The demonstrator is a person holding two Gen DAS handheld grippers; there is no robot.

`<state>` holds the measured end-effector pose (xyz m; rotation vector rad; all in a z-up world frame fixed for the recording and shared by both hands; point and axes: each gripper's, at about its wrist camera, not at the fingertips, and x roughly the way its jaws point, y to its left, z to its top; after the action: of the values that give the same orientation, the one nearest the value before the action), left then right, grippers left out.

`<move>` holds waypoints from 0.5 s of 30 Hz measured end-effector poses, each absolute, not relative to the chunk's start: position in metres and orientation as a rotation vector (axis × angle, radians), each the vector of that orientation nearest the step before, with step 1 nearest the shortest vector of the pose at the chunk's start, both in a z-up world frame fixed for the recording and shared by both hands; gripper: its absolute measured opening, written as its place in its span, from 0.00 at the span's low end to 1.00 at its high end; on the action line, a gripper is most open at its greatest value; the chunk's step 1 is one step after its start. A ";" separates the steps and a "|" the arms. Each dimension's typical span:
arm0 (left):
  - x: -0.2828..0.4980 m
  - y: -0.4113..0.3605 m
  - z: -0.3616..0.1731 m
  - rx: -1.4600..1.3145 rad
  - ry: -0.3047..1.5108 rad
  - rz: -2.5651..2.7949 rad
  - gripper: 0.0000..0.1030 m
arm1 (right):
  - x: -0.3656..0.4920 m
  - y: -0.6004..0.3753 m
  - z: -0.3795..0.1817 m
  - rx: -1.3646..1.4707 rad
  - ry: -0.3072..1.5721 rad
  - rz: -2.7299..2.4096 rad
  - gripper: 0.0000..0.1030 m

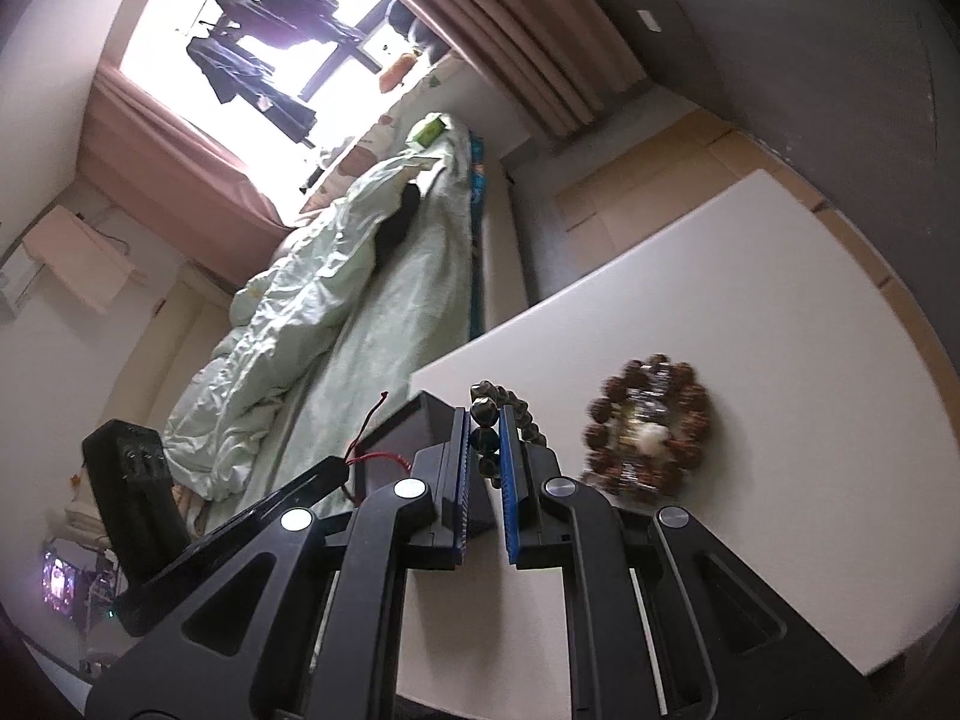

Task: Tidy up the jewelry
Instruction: 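Drop the red bracelet into the box with the left tool while the right tool releases the grey one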

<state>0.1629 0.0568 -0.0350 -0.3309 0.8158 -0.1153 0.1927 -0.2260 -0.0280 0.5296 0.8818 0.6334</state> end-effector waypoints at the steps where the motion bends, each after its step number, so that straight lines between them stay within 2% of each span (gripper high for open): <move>1: 0.164 0.061 -0.034 -0.336 0.814 -0.110 0.02 | 0.192 -0.223 -0.027 0.530 0.876 0.640 0.10; 13: 0.179 0.099 -0.048 -0.398 0.843 0.003 0.04 | 0.191 -0.174 -0.019 0.496 0.861 0.740 0.10; 14: 0.179 0.102 -0.048 -0.404 0.843 0.009 0.12 | 0.191 -0.170 -0.019 0.492 0.862 0.747 0.10; 15: 0.179 0.104 -0.048 -0.408 0.844 0.015 0.35 | 0.191 -0.163 -0.019 0.486 0.863 0.760 0.10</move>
<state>0.1787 0.1036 -0.0482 -0.4084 0.8437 0.0155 0.1908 -0.1631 -0.0188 0.4863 0.8633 0.7597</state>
